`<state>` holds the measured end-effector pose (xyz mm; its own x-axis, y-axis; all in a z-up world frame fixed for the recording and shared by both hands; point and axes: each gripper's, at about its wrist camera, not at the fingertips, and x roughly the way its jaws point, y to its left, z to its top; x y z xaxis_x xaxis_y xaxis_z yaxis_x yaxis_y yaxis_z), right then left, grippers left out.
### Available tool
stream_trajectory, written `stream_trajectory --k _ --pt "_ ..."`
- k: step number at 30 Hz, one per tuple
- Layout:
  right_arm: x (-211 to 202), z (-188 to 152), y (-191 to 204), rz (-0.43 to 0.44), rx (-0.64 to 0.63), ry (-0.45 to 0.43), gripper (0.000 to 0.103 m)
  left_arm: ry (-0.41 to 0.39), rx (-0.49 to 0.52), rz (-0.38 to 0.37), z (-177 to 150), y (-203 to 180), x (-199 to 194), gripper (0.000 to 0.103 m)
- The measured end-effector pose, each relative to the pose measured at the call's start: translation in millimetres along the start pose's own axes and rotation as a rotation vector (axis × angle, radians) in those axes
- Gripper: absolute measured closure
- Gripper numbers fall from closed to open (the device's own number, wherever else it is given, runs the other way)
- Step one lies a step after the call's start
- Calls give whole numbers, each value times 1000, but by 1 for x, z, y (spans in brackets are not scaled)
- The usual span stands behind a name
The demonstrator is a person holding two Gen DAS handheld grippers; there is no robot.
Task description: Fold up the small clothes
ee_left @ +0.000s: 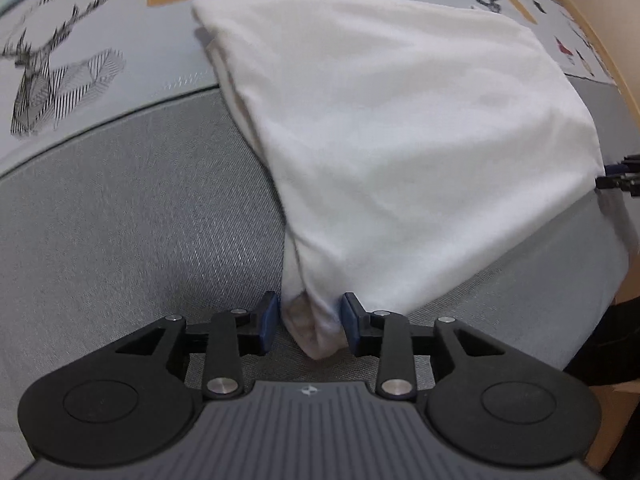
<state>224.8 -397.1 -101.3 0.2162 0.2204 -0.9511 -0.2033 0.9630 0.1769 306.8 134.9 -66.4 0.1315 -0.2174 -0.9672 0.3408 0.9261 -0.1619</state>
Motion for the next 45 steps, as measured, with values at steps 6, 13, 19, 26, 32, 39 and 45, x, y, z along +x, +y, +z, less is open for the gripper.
stream_trajectory --k 6,13,19,26,32,39,45 --pt "-2 3 2 -2 -36 -17 94 -4 44 -5 3 -8 1 94" --pt "-20 2 -1 32 -25 -64 97 -37 53 -35 -6 -5 -17 95" --pt "-20 -3 -1 17 -30 -39 96 -25 87 4 -10 -12 -20 94" --pt "-53 1 -6 51 23 -210 93 -125 45 -75 -4 -8 -37 91" --pt "-37 2 2 26 -40 -145 92 15 125 52 -9 -18 -6 84" --pt "-21 -2 3 -26 -81 -67 84 -75 77 3 -5 -14 -21 84" --pt "-18 -3 -3 -76 -84 -47 74 -46 113 105 -12 -20 -15 79"
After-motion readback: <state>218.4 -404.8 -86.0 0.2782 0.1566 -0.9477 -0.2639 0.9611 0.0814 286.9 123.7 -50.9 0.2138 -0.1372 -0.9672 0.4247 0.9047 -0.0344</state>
